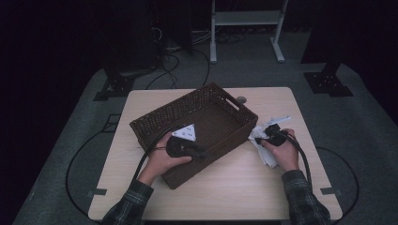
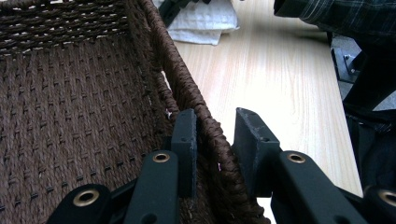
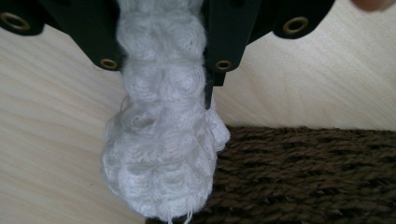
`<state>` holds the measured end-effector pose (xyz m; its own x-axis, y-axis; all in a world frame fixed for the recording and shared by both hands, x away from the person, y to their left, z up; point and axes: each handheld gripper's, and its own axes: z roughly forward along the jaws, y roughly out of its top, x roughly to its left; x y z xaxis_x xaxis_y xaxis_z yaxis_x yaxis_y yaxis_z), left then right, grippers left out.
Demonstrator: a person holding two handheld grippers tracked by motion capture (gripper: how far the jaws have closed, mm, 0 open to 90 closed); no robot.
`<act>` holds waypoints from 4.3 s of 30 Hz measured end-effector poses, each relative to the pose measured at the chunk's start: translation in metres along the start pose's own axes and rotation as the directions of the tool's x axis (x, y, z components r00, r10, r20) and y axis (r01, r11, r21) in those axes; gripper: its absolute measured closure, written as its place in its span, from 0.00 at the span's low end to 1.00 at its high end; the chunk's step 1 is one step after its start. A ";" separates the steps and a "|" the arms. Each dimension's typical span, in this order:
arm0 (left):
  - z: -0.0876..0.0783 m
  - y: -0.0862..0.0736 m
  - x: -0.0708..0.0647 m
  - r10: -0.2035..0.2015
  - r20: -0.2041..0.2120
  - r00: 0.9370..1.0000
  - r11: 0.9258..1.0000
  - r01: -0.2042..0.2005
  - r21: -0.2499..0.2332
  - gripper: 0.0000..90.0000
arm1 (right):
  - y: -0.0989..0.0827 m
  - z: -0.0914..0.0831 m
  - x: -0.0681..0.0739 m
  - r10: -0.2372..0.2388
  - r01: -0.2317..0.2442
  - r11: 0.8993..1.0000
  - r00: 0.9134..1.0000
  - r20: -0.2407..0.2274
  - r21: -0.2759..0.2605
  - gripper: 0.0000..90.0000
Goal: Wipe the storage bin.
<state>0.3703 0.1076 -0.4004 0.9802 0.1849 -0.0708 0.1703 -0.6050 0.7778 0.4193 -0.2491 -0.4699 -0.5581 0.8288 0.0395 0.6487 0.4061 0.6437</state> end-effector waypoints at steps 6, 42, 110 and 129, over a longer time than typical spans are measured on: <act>0.000 0.000 -0.001 0.001 -0.002 1.000 1.000 -0.001 0.001 0.77 | 0.002 0.009 0.001 -0.016 0.016 1.000 1.000 0.008 0.020 0.84; 0.000 0.000 -0.001 0.002 -0.001 1.000 1.000 -0.002 -0.002 0.77 | 0.012 -0.005 0.004 -0.027 0.027 0.998 1.000 0.009 -0.051 0.84; 0.001 0.000 -0.002 0.007 -0.005 1.000 1.000 -0.007 0.003 0.77 | 0.026 -0.027 0.030 -0.119 0.121 0.985 0.993 0.018 -0.122 0.84; 0.001 0.000 -0.001 0.009 -0.005 1.000 1.000 -0.009 0.004 0.77 | 0.014 0.001 0.026 -0.106 0.106 0.994 0.994 0.002 -0.033 0.84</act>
<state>0.3690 0.1068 -0.4006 0.9812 0.1832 -0.0609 0.1620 -0.6096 0.7760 0.4143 -0.2215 -0.4612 -0.6226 0.7820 -0.0308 0.5681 0.4787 0.6695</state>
